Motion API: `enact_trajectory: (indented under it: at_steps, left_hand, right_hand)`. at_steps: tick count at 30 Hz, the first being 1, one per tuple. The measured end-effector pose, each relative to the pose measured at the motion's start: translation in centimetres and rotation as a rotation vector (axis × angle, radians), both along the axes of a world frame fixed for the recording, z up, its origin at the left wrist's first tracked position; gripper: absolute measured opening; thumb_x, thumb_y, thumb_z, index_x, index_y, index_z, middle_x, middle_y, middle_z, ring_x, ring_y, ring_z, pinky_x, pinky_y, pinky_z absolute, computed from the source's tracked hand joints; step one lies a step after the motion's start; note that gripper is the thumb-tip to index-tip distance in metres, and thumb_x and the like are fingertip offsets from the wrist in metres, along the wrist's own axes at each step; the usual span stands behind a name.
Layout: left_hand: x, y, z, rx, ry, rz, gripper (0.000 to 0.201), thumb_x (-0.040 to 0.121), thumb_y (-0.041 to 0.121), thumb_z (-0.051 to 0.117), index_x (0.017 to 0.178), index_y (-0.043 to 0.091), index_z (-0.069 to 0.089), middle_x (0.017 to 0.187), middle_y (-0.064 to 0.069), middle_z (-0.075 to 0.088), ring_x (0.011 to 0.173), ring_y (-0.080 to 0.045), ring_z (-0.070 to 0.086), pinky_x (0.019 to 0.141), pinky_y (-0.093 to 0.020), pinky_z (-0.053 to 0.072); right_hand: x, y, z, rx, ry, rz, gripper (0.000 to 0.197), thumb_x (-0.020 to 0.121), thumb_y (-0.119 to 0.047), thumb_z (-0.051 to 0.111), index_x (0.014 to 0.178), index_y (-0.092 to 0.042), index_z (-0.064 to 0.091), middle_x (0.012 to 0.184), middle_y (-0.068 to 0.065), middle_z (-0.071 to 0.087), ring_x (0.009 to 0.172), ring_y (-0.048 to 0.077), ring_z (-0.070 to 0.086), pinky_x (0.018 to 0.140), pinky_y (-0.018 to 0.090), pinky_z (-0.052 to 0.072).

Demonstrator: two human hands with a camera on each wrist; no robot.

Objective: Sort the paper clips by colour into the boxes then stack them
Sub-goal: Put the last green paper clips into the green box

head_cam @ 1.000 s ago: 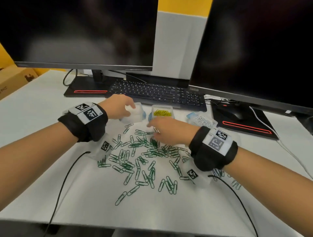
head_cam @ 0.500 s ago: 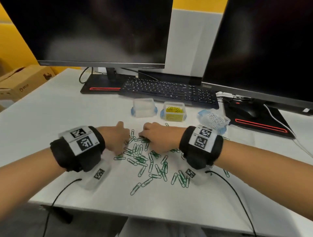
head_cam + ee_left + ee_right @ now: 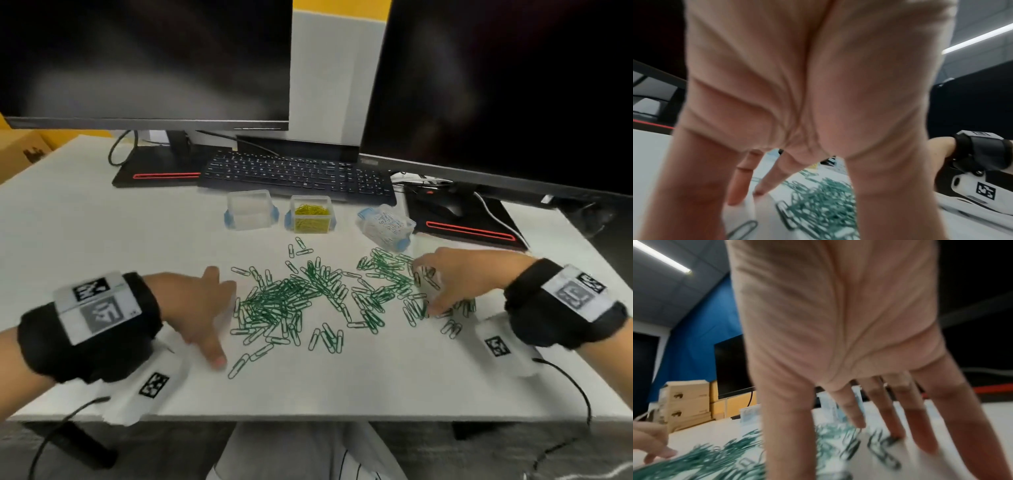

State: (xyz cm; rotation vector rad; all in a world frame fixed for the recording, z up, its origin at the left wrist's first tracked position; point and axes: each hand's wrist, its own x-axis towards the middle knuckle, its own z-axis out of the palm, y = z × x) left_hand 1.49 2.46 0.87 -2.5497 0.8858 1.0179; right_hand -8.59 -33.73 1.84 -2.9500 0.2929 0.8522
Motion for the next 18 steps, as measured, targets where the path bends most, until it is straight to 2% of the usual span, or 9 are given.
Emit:
enact_trajectory:
  at_steps: [2, 4, 6, 8, 9, 12, 14, 15, 18]
  left_hand:
    - [-0.6, -0.7, -1.1, -0.048, -0.029, 0.002, 0.092, 0.063, 0.058, 0.079, 0.129, 0.018, 0.028, 0.119, 0.000, 0.026, 0.073, -0.014, 0.054, 0.053, -0.020, 0.039]
    - [-0.9, -2.0, -1.8, -0.140, -0.048, 0.028, 0.092, 0.066, 0.054, 0.079, 0.131, 0.012, 0.028, 0.127, -0.006, 0.024, 0.076, -0.015, 0.050, 0.051, -0.017, 0.036]
    - [-0.8, -3.4, -2.2, -0.218, -0.066, 0.049, 0.091, 0.068, 0.052, 0.079, 0.130, 0.008, 0.029, 0.130, -0.008, 0.024, 0.089, -0.020, 0.053, 0.065, -0.022, 0.045]
    - [-0.5, -4.7, -2.2, -0.251, -0.075, 0.058, 0.087, 0.069, 0.050, 0.079, 0.129, 0.008, 0.032, 0.127, -0.008, 0.026, 0.097, -0.024, 0.053, 0.082, -0.030, 0.047]
    - [-0.3, -5.4, -2.2, -0.270, -0.079, 0.063, 0.083, 0.070, 0.049, 0.079, 0.128, 0.008, 0.035, 0.125, -0.008, 0.028, 0.099, -0.025, 0.053, 0.086, -0.032, 0.047]
    - [0.6, -7.0, -2.0, -0.364, -0.106, 0.088, 0.071, 0.071, 0.044, 0.079, 0.121, 0.012, 0.042, 0.119, -0.006, 0.036, 0.098, -0.023, 0.051, 0.086, -0.033, 0.048]
    - [1.1, -7.7, -2.0, -0.417, -0.124, 0.100, 0.069, 0.070, 0.040, 0.080, 0.121, 0.013, 0.043, 0.117, -0.006, 0.039, 0.098, -0.022, 0.050, 0.084, -0.032, 0.048]
    - [1.2, -8.0, -2.1, -0.436, -0.133, 0.101, 0.068, 0.068, 0.038, 0.080, 0.119, 0.013, 0.044, 0.114, -0.005, 0.041, 0.096, -0.021, 0.051, 0.078, -0.029, 0.048]
    - [1.5, -8.7, -2.3, -0.507, -0.137, 0.108, 0.054, 0.067, 0.029, 0.081, 0.108, 0.012, 0.050, 0.103, -0.005, 0.053, 0.082, -0.015, 0.052, 0.059, -0.019, 0.043]
  right_hand:
    - [-0.2, -0.1, -0.8, 0.037, -0.016, -0.022, 0.101, 0.062, -0.052, 0.084, 0.145, -0.032, 0.032, 0.128, -0.004, 0.041, 0.116, 0.020, 0.045, 0.105, 0.036, 0.039]
    - [0.2, 0.5, -1.3, 0.077, -0.036, -0.013, 0.089, 0.063, -0.046, 0.085, 0.138, -0.033, 0.040, 0.120, -0.003, 0.041, 0.111, 0.023, 0.048, 0.103, 0.040, 0.041]
    - [1.0, 1.8, -1.3, 0.087, -0.039, 0.034, 0.073, 0.067, -0.042, 0.083, 0.130, -0.031, 0.047, 0.117, -0.002, 0.042, 0.108, 0.024, 0.049, 0.100, 0.037, 0.042]
    - [1.9, 3.7, -1.4, 0.116, -0.051, 0.106, 0.072, 0.071, -0.038, 0.082, 0.133, -0.026, 0.046, 0.114, -0.003, 0.043, 0.111, 0.022, 0.048, 0.095, 0.030, 0.040]
    - [2.5, 4.9, -1.4, 0.123, -0.063, 0.138, 0.077, 0.072, -0.038, 0.081, 0.137, -0.023, 0.043, 0.115, -0.001, 0.044, 0.111, 0.021, 0.047, 0.094, 0.029, 0.039]
    - [4.4, 8.2, -1.9, 0.133, -0.104, 0.201, 0.088, 0.071, -0.042, 0.081, 0.143, -0.020, 0.036, 0.126, 0.006, 0.045, 0.111, 0.024, 0.049, 0.098, 0.034, 0.042]
    - [5.5, 10.1, -2.2, 0.165, -0.118, 0.235, 0.089, 0.070, -0.043, 0.082, 0.142, -0.020, 0.036, 0.125, 0.006, 0.044, 0.109, 0.023, 0.049, 0.099, 0.035, 0.042]
    - [6.0, 10.9, -2.2, 0.181, -0.124, 0.257, 0.088, 0.069, -0.043, 0.083, 0.141, -0.019, 0.038, 0.124, 0.005, 0.045, 0.107, 0.021, 0.048, 0.097, 0.033, 0.042]
    - [7.3, 12.9, -2.1, 0.215, -0.150, 0.300, 0.075, 0.070, -0.040, 0.083, 0.130, -0.015, 0.046, 0.109, 0.001, 0.050, 0.097, 0.016, 0.048, 0.083, 0.025, 0.041]
